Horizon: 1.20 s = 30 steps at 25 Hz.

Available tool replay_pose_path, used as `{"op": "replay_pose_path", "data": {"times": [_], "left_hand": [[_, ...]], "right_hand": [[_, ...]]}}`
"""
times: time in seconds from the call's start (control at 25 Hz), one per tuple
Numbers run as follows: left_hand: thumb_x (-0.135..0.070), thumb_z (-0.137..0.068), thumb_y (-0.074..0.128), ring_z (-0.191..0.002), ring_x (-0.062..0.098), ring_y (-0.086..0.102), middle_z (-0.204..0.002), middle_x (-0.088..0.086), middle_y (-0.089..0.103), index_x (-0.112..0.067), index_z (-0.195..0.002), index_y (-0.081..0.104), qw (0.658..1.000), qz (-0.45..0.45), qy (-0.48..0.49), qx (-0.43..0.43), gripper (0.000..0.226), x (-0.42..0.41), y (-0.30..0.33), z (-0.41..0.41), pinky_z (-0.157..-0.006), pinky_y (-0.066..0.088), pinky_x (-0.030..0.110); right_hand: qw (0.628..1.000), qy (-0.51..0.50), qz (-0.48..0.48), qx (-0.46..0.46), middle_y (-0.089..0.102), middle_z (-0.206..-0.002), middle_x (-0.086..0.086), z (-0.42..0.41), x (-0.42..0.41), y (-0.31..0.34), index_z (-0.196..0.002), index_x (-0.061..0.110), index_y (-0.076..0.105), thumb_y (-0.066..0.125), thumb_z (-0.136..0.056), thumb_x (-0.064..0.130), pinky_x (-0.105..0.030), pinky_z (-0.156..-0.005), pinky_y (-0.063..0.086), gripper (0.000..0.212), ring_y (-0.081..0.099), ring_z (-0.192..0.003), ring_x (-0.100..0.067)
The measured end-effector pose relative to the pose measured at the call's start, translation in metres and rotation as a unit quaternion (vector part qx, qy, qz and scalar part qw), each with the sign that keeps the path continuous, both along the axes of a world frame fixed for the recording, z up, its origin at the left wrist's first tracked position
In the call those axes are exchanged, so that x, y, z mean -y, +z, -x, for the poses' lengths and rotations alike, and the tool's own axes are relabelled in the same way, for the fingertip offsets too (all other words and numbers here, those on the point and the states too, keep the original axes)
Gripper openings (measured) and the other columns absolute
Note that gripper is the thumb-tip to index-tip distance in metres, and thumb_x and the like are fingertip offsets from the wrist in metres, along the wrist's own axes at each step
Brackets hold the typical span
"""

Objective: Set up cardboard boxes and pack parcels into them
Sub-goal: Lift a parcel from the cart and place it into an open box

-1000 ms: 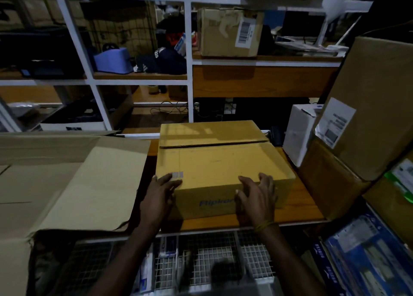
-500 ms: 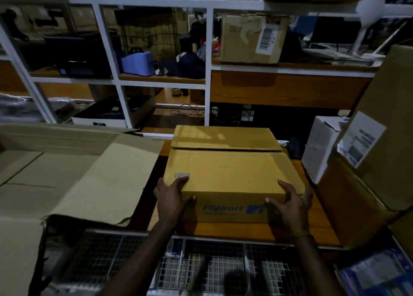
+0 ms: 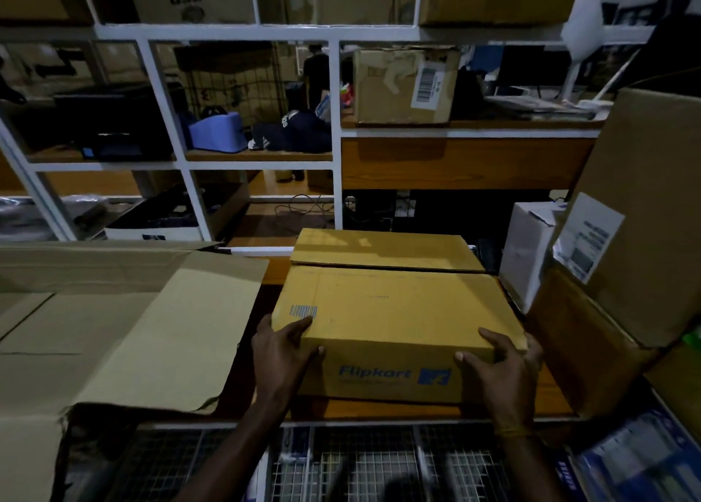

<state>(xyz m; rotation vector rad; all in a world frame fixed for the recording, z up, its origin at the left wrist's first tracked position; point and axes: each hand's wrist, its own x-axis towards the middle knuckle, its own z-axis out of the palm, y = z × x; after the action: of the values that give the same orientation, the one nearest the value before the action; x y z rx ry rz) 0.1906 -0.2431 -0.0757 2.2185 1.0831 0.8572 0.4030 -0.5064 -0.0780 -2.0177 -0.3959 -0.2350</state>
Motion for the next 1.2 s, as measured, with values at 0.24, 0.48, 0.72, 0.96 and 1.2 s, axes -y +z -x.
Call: {"op": "replay_pose_path", "data": {"times": [0.24,0.48,0.72,0.96,1.2], "left_hand": [[-0.028,-0.065,0.092,-0.122,0.030,0.047,-0.136,0.008,0.049,-0.029,-0.117,0.073,0.990,-0.006,-0.082,0.111,0.055,-0.002,0.042,0.016,-0.097,0.051,0.045],[-0.019,-0.070,0.090,-0.133,0.024,0.040,-0.147,0.003,0.039,-0.039,-0.118,0.068,0.961,-0.008,-0.144,0.235,0.057,-0.035,0.109,0.075,-0.107,0.046,0.041],[-0.020,-0.072,0.088,-0.146,0.017,0.025,-0.158,0.002,0.026,-0.035,-0.119,0.068,0.949,-0.045,-0.146,0.276,0.054,-0.083,0.137,0.169,-0.112,0.029,0.011],[-0.018,-0.070,0.090,-0.141,0.021,0.036,-0.152,0.006,0.036,-0.031,-0.118,0.072,0.944,-0.049,-0.097,0.310,0.053,-0.124,0.149,0.276,-0.112,0.043,0.041],[-0.017,-0.071,0.089,-0.134,0.017,0.042,-0.144,0.004,0.041,-0.028,-0.120,0.072,0.944,-0.065,-0.028,0.322,0.052,-0.136,0.140,0.398,-0.108,0.047,0.039]], "right_hand": [[0.993,-0.085,-0.035,0.074,0.025,-0.153,-0.014,0.052,0.020,0.054,-0.105,0.020,0.075,0.092,-0.063,0.013,-0.046,-0.109,0.040,0.046,0.031,-0.138,-0.037],[0.968,-0.145,-0.081,0.189,0.025,-0.154,-0.004,0.132,0.002,0.106,-0.110,0.034,0.071,0.089,-0.068,0.027,-0.055,-0.102,0.045,0.046,0.033,-0.140,-0.035],[0.949,-0.159,-0.088,0.259,0.030,-0.152,-0.009,0.229,-0.052,0.141,-0.115,0.042,0.066,0.086,-0.067,0.039,-0.049,-0.100,0.049,0.052,0.041,-0.135,-0.034],[0.956,-0.094,-0.126,0.247,0.029,-0.152,-0.014,0.313,-0.110,0.162,-0.115,0.027,0.069,0.087,-0.067,0.029,-0.042,-0.107,0.047,0.052,0.039,-0.137,-0.030],[0.958,-0.018,-0.148,0.246,0.028,-0.151,-0.010,0.401,-0.151,0.160,-0.118,0.025,0.070,0.079,-0.065,0.044,-0.043,-0.107,0.046,0.057,0.037,-0.139,-0.029]]}}
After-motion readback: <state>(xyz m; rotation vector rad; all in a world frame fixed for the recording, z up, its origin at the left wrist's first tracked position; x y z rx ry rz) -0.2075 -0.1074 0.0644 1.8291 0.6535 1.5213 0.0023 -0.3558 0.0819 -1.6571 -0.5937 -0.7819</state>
